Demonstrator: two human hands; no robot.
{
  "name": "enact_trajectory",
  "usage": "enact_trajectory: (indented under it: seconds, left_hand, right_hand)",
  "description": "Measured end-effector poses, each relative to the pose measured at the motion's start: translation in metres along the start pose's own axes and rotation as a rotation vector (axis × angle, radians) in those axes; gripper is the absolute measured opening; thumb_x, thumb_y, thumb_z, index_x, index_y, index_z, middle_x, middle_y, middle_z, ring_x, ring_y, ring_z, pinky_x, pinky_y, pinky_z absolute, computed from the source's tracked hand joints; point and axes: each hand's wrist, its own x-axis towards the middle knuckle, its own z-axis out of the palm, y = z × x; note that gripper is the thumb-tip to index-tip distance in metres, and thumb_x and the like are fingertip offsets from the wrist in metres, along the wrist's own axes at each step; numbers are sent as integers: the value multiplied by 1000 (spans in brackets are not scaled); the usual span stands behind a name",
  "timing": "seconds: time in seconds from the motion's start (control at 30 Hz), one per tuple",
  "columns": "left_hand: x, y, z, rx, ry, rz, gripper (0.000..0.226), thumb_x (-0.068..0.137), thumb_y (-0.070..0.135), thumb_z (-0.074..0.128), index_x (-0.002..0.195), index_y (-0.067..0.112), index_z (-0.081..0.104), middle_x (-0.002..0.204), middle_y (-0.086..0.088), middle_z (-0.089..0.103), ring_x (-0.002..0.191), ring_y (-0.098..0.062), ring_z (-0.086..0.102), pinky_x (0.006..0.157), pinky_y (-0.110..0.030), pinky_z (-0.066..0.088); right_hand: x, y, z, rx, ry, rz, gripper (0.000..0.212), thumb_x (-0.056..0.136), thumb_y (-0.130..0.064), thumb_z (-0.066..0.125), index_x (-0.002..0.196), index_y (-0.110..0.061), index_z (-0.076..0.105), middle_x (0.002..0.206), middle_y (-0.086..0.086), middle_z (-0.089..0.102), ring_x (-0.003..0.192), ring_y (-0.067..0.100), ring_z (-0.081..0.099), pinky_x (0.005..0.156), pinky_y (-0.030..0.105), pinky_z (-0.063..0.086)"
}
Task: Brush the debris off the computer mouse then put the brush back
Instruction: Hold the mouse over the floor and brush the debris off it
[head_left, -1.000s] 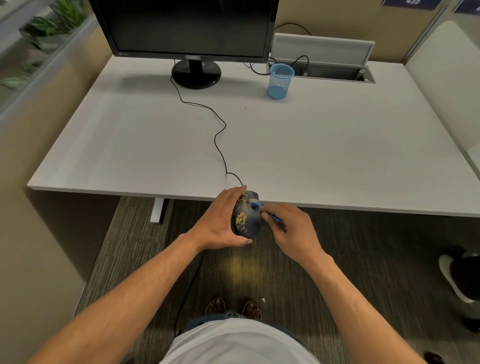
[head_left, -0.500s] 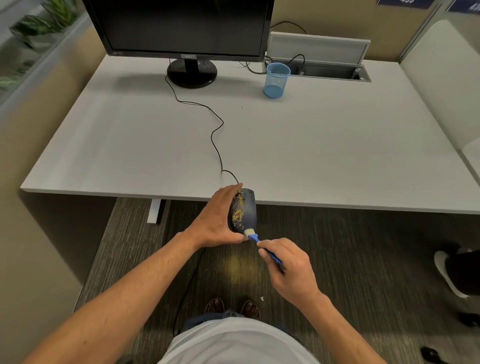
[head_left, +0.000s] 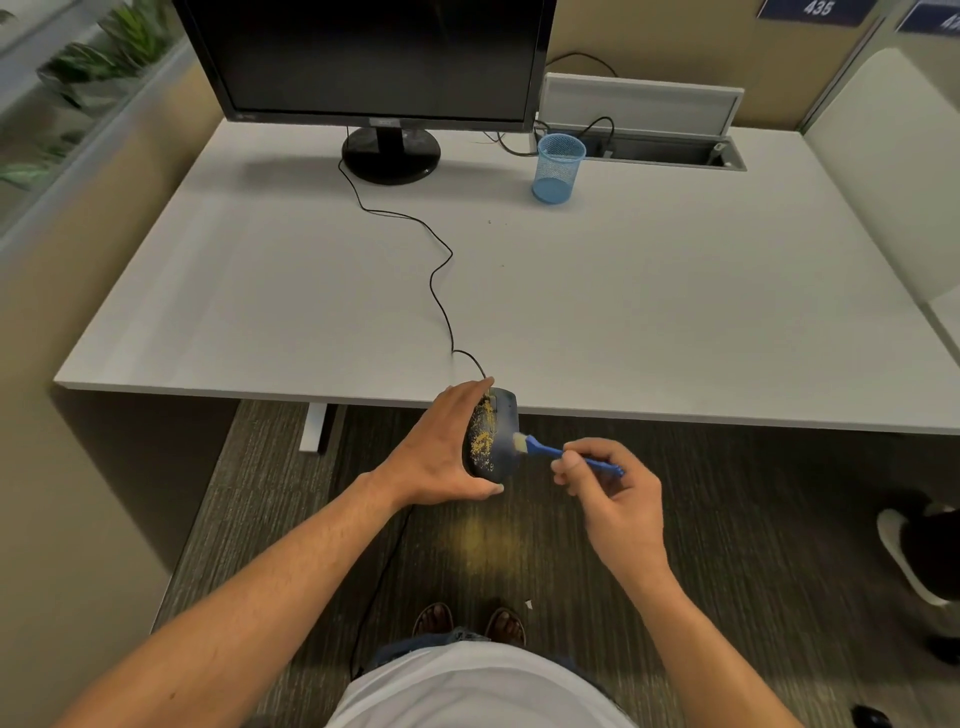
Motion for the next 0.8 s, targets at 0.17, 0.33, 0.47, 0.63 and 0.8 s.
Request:
enact_trajectory:
  seconds: [0.17, 0.33, 0.47, 0.63, 0.8]
  left_hand:
    - [-1, 1, 1, -2, -29, -6, 124, 63, 52, 87, 155, 31, 7, 154, 10, 21, 132, 3, 17, 109, -23, 25]
    - [-3, 3, 3, 1, -45, 3, 126, 63, 52, 86, 155, 35, 3, 153, 13, 21, 134, 2, 19, 110, -25, 26]
    - [-4, 6, 3, -12, -54, 12, 127, 62, 51, 87, 155, 35, 2, 151, 12, 23, 134, -1, 23, 111, -26, 30]
    - [-7, 8, 3, -30, -54, 25, 131, 62, 50, 87, 156, 35, -4, 153, 10, 24, 138, -5, 26, 112, -24, 29]
    - [-7, 10, 6, -25, -59, 16, 131, 62, 52, 86, 155, 39, -5, 152, 10, 24, 139, -8, 27, 114, -29, 30]
  right_hand:
    - [24, -3, 10, 118, 164, 222, 7, 96, -17, 68, 101, -21, 66, 90, -1, 78, 82, 15, 74, 67, 21, 57]
    - [46, -8, 23, 253, 208, 426, 3, 97, -16, 66, 100, -16, 67, 85, 1, 79, 72, 10, 72, 57, 19, 51]
    - [57, -14, 32, 330, 218, 498, 6, 98, -19, 67, 101, -14, 69, 85, 2, 79, 69, 8, 66, 55, 21, 47]
    - [62, -19, 46, 309, 219, 545, 6, 95, -20, 70, 99, -16, 71, 92, 4, 78, 75, 11, 60, 62, 25, 44]
    - [65, -18, 55, 323, 212, 554, 3, 93, -16, 73, 94, -14, 73, 82, 0, 73, 70, 7, 61, 49, 10, 45]
